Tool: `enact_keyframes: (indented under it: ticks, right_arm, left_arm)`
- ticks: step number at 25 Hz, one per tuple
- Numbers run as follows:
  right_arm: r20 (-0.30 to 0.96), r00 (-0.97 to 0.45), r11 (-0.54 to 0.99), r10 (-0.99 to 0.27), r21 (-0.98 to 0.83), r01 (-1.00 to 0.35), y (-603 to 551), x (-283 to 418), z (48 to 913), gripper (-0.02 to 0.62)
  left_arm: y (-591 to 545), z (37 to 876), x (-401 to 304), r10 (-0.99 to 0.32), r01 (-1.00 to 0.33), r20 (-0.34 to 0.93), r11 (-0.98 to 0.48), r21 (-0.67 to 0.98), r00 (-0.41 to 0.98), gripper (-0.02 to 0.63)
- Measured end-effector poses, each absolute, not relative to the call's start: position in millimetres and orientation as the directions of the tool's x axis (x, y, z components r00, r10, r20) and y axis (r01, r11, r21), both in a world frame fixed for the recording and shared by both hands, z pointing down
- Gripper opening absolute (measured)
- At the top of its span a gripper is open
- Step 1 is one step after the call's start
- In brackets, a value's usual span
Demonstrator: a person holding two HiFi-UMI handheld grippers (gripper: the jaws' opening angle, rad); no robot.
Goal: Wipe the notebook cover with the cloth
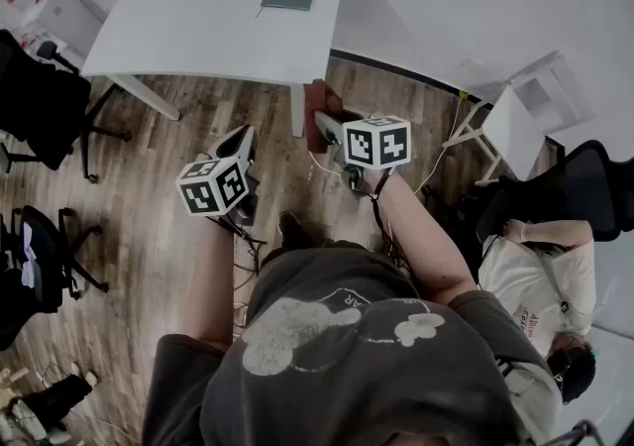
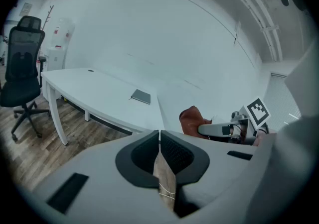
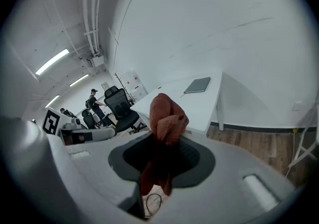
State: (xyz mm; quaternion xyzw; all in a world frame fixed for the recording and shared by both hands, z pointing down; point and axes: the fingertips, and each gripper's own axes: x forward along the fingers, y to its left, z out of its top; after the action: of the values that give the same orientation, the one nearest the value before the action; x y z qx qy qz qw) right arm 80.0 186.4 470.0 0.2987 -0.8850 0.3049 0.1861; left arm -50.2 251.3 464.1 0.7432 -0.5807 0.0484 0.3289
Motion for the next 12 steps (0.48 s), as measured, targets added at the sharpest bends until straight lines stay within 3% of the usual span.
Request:
enact_keyframes:
  ticks: [12]
  right_arm:
    - [0.5, -0.777, 0.658, -0.382, -0.443, -0.609, 243, 132, 471, 0.103]
  left_arm:
    - [305, 457, 11, -0.847, -0.905, 0.44, -0.104, 0.413, 0.298, 0.008]
